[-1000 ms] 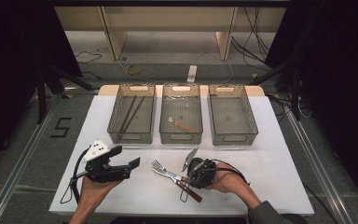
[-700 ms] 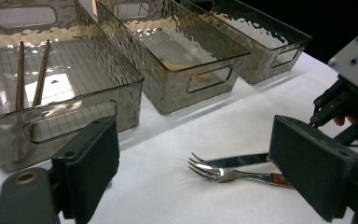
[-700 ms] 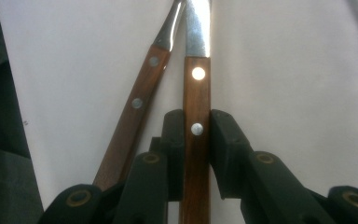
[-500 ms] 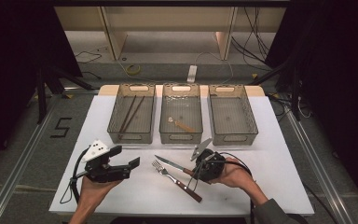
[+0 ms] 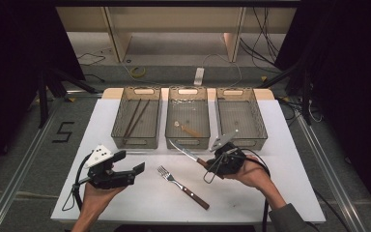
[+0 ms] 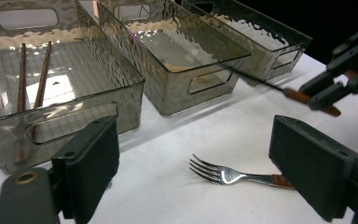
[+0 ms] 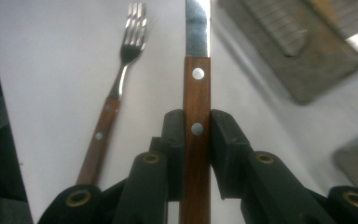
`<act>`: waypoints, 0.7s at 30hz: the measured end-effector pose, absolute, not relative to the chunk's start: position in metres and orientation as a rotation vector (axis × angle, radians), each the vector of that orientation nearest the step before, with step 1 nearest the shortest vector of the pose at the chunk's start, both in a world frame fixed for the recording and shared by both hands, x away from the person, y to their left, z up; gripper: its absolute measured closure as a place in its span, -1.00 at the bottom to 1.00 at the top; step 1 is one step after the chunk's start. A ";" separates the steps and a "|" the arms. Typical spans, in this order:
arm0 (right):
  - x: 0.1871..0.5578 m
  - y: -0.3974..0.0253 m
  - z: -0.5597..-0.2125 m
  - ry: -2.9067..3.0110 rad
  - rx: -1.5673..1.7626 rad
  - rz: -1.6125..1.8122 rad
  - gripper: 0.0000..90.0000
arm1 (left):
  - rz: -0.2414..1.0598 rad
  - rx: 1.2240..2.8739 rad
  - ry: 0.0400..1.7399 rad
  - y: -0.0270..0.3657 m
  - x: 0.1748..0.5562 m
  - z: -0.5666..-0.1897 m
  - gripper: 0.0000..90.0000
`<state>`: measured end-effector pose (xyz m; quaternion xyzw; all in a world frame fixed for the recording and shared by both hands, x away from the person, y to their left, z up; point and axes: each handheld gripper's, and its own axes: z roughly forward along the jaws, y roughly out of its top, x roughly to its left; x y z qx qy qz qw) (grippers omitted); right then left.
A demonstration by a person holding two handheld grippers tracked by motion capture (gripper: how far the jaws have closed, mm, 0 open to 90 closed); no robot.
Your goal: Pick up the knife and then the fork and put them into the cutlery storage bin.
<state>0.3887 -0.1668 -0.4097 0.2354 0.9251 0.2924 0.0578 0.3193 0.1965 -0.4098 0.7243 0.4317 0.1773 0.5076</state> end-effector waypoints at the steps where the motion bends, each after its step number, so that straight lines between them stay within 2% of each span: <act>1: 0.390 -0.170 -0.407 2.788 0.735 0.902 0.71 | 0.428 1.744 1.040 0.197 0.319 -0.410 -0.65; 21: 0.426 -0.211 -0.379 2.543 0.984 1.017 0.70 | 0.433 1.733 1.035 0.197 0.319 -0.410 -0.65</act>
